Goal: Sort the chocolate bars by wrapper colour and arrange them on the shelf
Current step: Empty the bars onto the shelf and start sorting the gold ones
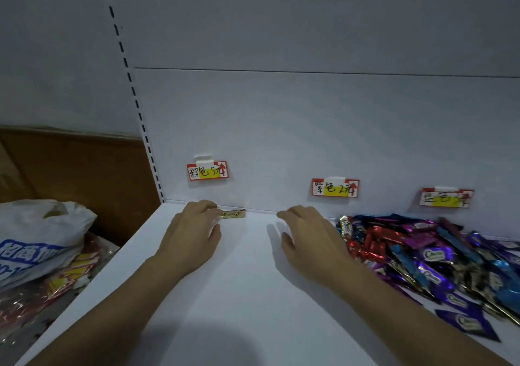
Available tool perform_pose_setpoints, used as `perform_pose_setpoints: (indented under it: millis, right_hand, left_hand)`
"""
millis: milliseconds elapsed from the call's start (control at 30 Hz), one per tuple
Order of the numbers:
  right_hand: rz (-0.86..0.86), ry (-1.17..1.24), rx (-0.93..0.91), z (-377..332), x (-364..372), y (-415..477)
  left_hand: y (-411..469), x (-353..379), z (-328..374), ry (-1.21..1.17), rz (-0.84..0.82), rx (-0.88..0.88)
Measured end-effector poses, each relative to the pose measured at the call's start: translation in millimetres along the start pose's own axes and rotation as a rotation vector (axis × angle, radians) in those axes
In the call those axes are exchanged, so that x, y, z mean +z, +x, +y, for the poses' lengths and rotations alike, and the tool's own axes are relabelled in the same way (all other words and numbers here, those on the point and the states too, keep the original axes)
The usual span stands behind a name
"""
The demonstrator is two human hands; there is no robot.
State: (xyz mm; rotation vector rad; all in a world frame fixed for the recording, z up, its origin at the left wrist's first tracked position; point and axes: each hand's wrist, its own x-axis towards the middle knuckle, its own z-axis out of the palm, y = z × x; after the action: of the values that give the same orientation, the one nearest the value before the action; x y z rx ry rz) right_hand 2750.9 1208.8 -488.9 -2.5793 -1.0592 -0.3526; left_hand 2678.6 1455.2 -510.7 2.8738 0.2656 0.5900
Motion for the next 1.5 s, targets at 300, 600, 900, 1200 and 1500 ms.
perform_pose_setpoints:
  millis: [300,600,900,1200,1500]
  right_hand:
    - [0.227,0.068,0.207,96.9,-59.2,-62.4]
    - [0.068,0.017,0.11,120.9,-58.8,-70.2]
    - [-0.072,0.031,0.065,120.5,-65.5,-78.8]
    - [-0.316,0.057,0.024,120.1,-77.8,-81.9]
    - [-0.36,-0.059,-0.017,111.5,-71.7,-80.7]
  left_hand:
    - [10.8,9.0,154.2,-0.214,-0.079,0.163]
    - [6.7,54.4,176.6,-0.236,-0.226,0.303]
    - [4.0,60.6,178.3,-0.155,-0.141,0.26]
    - [5.2,53.1,183.8,-0.312,-0.181,0.163]
    - [-3.0,44.1,177.9,-0.408,-0.112,0.132]
